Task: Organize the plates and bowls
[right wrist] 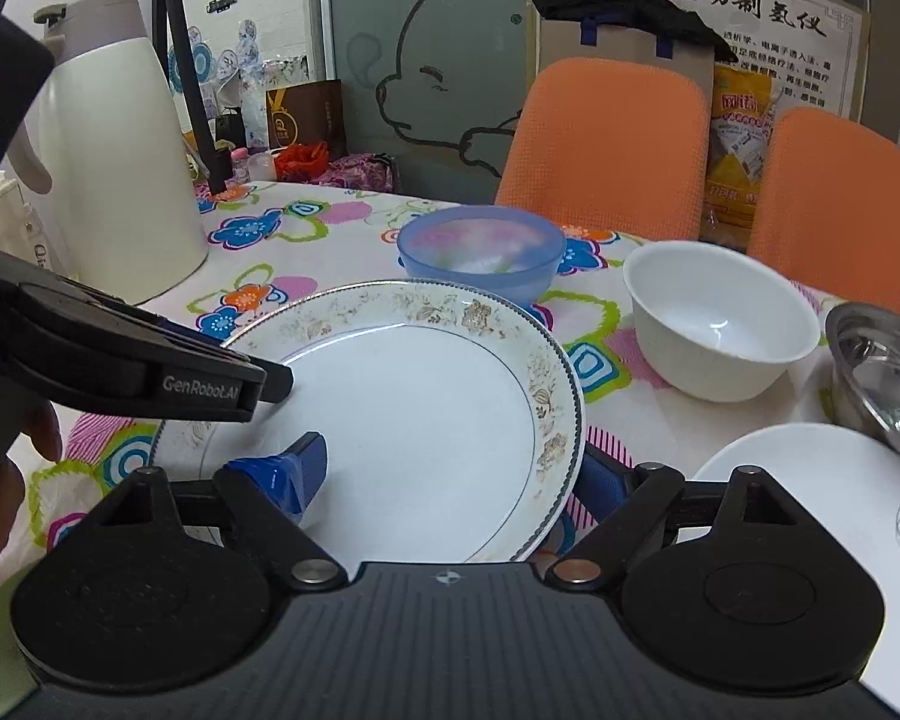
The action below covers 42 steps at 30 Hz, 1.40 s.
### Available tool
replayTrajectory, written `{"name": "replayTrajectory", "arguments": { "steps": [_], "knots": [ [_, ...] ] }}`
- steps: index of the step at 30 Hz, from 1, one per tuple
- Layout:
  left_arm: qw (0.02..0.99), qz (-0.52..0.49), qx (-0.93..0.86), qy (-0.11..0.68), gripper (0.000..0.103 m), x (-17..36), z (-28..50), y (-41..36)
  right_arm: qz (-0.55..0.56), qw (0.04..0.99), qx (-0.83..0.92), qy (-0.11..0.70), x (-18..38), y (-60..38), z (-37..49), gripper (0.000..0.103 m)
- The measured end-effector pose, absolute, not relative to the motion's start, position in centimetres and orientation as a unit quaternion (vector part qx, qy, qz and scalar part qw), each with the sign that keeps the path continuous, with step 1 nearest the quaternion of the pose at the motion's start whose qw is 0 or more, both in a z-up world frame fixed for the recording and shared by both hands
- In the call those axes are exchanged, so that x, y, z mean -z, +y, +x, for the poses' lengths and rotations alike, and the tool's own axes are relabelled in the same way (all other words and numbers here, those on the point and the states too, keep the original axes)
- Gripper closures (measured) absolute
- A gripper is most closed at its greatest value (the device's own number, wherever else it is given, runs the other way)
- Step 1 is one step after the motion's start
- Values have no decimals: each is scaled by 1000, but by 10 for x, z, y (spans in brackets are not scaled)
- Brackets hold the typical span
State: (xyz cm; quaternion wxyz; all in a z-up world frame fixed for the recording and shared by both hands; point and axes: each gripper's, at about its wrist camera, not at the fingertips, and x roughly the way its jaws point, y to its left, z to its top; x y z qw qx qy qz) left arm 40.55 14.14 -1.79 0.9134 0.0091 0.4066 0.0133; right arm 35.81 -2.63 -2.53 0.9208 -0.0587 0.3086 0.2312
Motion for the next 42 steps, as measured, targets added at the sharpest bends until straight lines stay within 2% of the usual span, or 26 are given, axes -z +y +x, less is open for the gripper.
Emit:
{"name": "replayTrajectory", "arguments": {
  "steps": [6, 7, 8, 10, 12, 14, 16, 17, 21, 22, 25, 30, 34, 42],
  "knots": [
    [915, 10, -19, 403, 78, 7, 411, 137, -50, 918, -231, 318, 21, -27, 366, 29],
    [918, -5, 12, 397, 88, 4, 410, 137, -50, 918, -237, 313, 20, -27, 364, 29],
    [914, -31, 53, 402, 90, 0, 410, 136, -55, 917, -245, 311, 20, -24, 363, 29],
    [913, -22, 66, 403, 74, -3, 409, 126, -64, 912, -251, 317, 24, -19, 363, 29],
    [930, 19, 17, 367, 76, -8, 402, 118, -62, 911, -245, 327, 29, -19, 365, 30],
    [931, 15, 16, 364, 76, -11, 400, 126, -65, 910, -238, 333, 36, -23, 367, 31],
    [929, 9, 10, 371, 57, -10, 401, 136, -53, 909, -235, 339, 39, -27, 370, 31],
    [928, 8, -1, 372, 53, -8, 401, 143, -49, 909, -237, 340, 39, -27, 371, 29],
    [918, -9, -13, 396, 48, 8, 401, 167, -48, 909, -236, 341, 42, -24, 369, 27],
    [915, -19, -7, 403, 40, 12, 401, 172, -48, 909, -234, 341, 42, -24, 369, 27],
    [911, -36, 11, 410, 40, 20, 399, 175, -47, 908, -223, 351, 40, -21, 369, 26],
    [899, -28, 15, 436, 32, 28, 405, 167, -48, 901, -226, 367, 38, -21, 367, 25],
    [903, -28, 18, 429, 32, 29, 404, 165, -61, 902, -255, 343, 43, -26, 358, 24],
    [909, -29, 23, 416, 32, 31, 401, 161, -55, 905, -244, 346, 41, -21, 358, 23]
  ]
}}
